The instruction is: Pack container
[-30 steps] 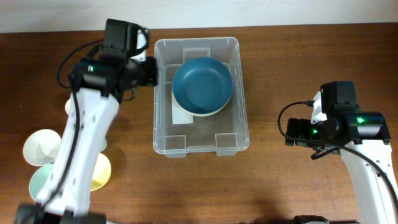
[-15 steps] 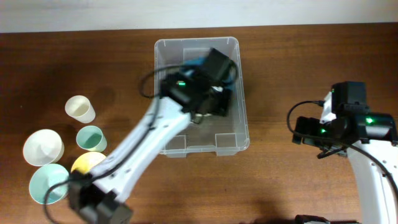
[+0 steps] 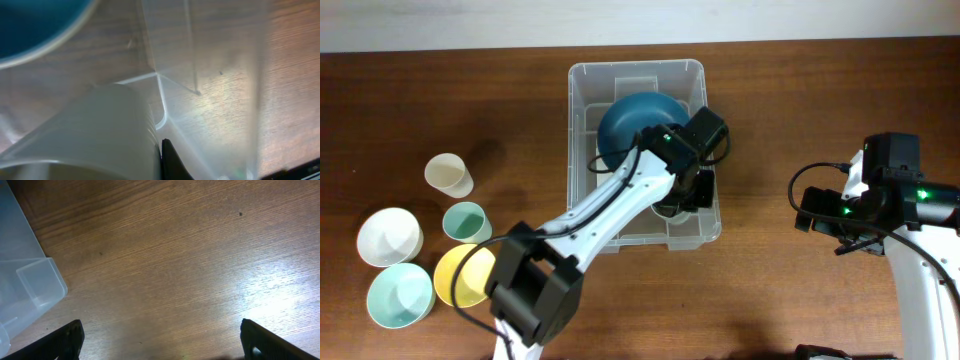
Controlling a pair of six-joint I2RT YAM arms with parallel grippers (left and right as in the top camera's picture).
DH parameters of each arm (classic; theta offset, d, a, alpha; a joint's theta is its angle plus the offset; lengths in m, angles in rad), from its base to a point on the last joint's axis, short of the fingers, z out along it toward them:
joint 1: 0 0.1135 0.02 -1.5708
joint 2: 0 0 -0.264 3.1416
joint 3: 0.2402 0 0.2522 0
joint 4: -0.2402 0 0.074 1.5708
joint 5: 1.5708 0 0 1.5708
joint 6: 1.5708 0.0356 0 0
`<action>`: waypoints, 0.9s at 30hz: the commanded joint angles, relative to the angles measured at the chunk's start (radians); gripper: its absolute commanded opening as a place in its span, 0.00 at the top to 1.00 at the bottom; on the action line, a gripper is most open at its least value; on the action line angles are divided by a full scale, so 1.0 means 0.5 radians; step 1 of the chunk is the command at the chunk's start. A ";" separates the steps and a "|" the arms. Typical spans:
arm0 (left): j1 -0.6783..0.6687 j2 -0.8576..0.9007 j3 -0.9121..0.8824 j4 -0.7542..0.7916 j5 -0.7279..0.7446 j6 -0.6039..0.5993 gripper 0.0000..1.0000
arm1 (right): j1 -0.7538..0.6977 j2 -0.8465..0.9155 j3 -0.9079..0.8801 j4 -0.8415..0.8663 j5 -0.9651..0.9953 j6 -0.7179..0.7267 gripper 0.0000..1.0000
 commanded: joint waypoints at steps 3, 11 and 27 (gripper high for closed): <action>-0.013 0.082 -0.005 -0.007 0.134 -0.077 0.99 | -0.011 0.002 -0.008 0.000 -0.019 0.024 0.05; -0.061 0.082 -0.005 -0.007 0.133 -0.080 0.80 | -0.011 0.002 -0.008 -0.001 -0.019 0.024 0.05; 0.137 0.081 0.262 -0.134 0.124 0.044 0.65 | -0.011 0.002 -0.008 -0.001 -0.019 0.024 0.05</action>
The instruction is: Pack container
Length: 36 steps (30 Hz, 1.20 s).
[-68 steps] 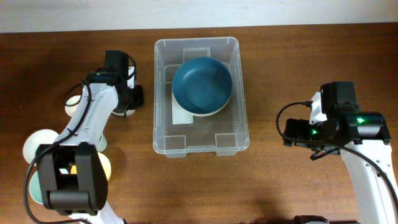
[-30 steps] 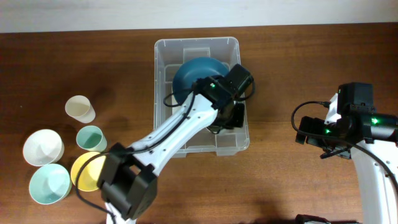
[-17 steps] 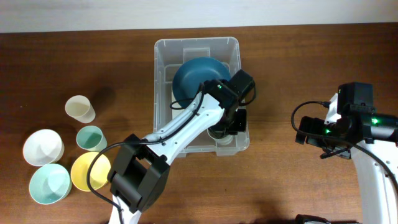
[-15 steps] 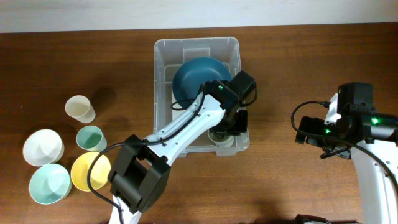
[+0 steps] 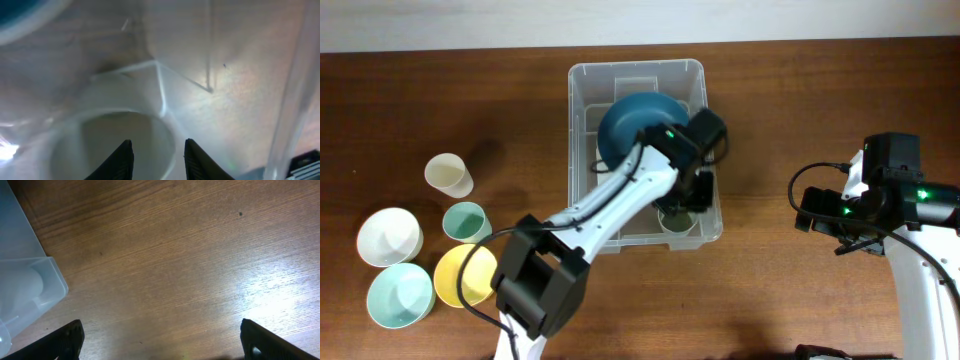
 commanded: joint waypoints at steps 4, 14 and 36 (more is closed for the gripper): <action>0.188 -0.001 0.452 -0.185 -0.114 0.216 0.66 | -0.011 0.002 -0.008 0.000 -0.018 0.024 0.04; 0.612 -0.041 1.170 -0.894 -1.006 0.214 0.29 | -0.011 0.002 -0.008 0.001 -0.019 0.024 0.04; 1.617 -0.845 0.205 -1.115 -0.853 0.423 0.29 | -0.011 0.003 -0.008 0.002 -0.018 0.023 0.03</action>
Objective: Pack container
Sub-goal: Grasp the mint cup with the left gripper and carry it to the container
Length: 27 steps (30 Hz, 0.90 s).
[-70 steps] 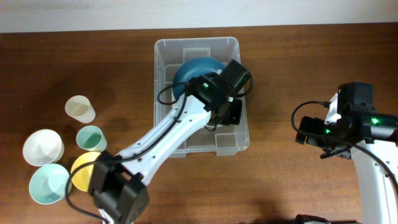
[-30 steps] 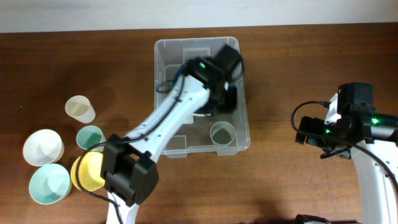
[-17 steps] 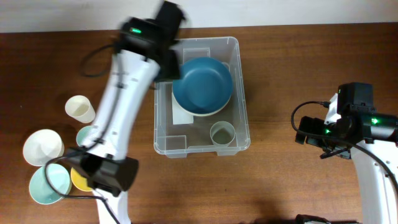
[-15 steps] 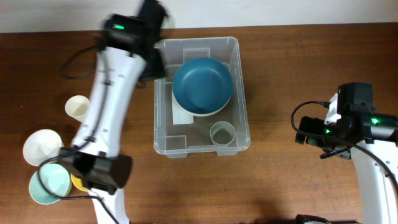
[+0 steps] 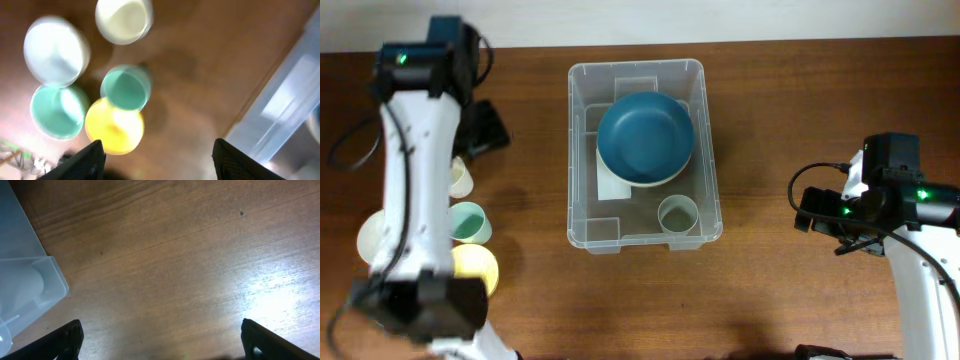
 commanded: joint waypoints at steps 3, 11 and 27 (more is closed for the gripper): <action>0.282 -0.663 -0.678 0.150 -0.014 0.046 0.21 | -0.011 0.003 -0.006 0.021 -0.012 0.024 0.03; 0.349 -0.726 -1.376 0.826 0.264 0.144 0.17 | -0.011 0.033 -0.006 0.034 -0.035 0.023 0.03; 0.347 0.063 -1.489 1.228 0.316 0.140 0.28 | -0.011 0.033 -0.006 0.032 -0.034 0.021 0.02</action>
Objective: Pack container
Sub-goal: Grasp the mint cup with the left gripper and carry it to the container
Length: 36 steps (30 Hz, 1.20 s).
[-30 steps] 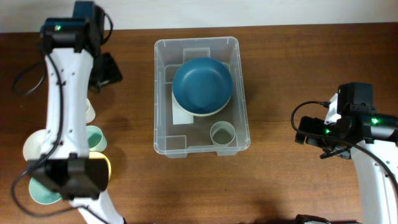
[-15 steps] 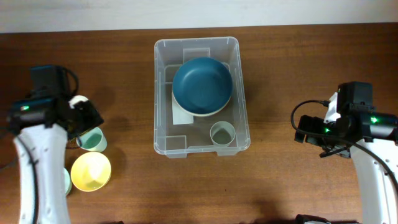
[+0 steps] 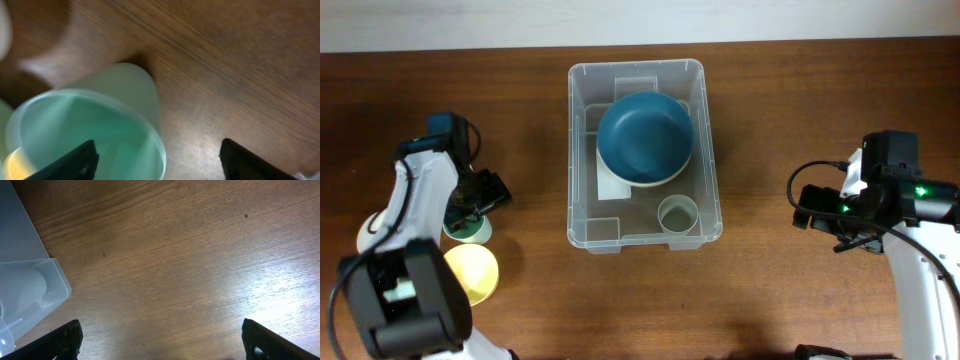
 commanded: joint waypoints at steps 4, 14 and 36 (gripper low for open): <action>0.002 0.153 -0.007 0.030 0.052 0.026 0.60 | -0.011 0.004 -0.005 0.002 -0.011 0.021 0.02; -0.089 0.133 0.312 -0.185 0.053 0.027 0.99 | -0.011 0.004 -0.005 0.002 -0.010 0.021 0.02; -1.605 0.023 1.294 -0.288 0.142 -0.157 0.99 | -0.011 0.004 -0.005 0.002 -0.011 0.016 0.02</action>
